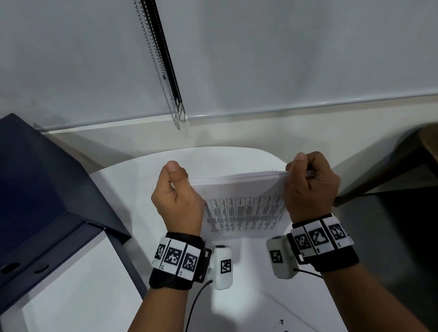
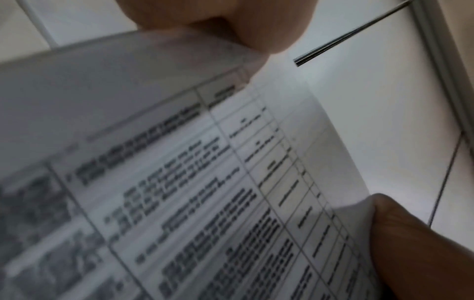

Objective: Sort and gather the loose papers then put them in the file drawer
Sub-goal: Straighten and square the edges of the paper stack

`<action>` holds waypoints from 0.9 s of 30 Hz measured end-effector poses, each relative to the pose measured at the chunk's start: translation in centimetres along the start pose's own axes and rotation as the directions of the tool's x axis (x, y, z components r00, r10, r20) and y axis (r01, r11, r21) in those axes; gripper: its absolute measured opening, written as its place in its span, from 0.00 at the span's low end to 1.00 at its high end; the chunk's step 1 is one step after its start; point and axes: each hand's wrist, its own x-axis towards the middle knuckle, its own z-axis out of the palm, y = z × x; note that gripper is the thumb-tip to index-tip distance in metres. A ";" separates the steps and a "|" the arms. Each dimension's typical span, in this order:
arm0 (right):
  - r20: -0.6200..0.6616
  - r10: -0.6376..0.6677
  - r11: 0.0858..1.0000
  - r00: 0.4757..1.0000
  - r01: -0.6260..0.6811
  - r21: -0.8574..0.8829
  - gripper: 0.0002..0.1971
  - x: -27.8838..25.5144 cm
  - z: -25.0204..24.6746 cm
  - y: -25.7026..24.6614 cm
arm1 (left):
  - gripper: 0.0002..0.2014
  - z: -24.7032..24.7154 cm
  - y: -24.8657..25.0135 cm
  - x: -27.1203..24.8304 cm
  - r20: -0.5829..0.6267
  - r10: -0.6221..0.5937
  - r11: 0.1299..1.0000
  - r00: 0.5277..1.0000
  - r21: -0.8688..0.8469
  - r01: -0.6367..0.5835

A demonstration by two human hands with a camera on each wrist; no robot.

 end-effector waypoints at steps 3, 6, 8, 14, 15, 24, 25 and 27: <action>0.028 -0.035 0.999 0.999 0.034 0.018 0.23 0.3 -0.3 -0.7 | 0.28 -2.5 3.3 0.6 0.269 0.328 0.882 0.905 0.256 -0.396; 0.092 -0.149 0.988 0.985 0.151 -0.011 0.21 0.5 -0.2 -2.8 | 0.45 -3.9 8.1 0.5 0.778 0.192 0.528 0.598 0.432 -0.731; 0.166 -0.277 0.960 0.947 0.281 -0.003 0.20 0.3 0.0 -4.8 | 0.44 -3.5 9.4 -0.2 0.882 0.093 0.384 0.463 0.397 -0.834; 0.292 -0.443 0.893 0.847 0.446 0.062 0.24 -0.3 -0.8 -7.6 | 0.16 -3.8 7.5 -1.1 0.823 0.085 0.571 0.562 0.422 -0.704; 0.288 -0.424 0.900 0.859 0.435 0.030 0.28 0.0 -1.9 -6.3 | 0.12 -4.3 6.8 -1.1 0.773 0.088 0.660 0.628 0.427 -0.618; 0.544 0.471 0.767 0.694 -0.627 0.136 0.60 -2.0 -9.3 8.0 | 0.18 -9.1 2.8 0.1 0.535 -0.290 0.948 0.793 0.047 0.315; 0.556 0.478 0.737 0.680 -0.655 0.167 0.53 -1.9 -9.4 8.2 | 0.19 -9.3 2.3 0.1 0.543 -0.295 0.940 0.786 0.018 0.340; 0.594 0.458 0.704 0.661 -0.678 0.213 0.40 -1.3 -9.9 8.0 | 0.21 -9.6 1.1 0.0 0.565 -0.286 0.928 0.774 -0.038 0.371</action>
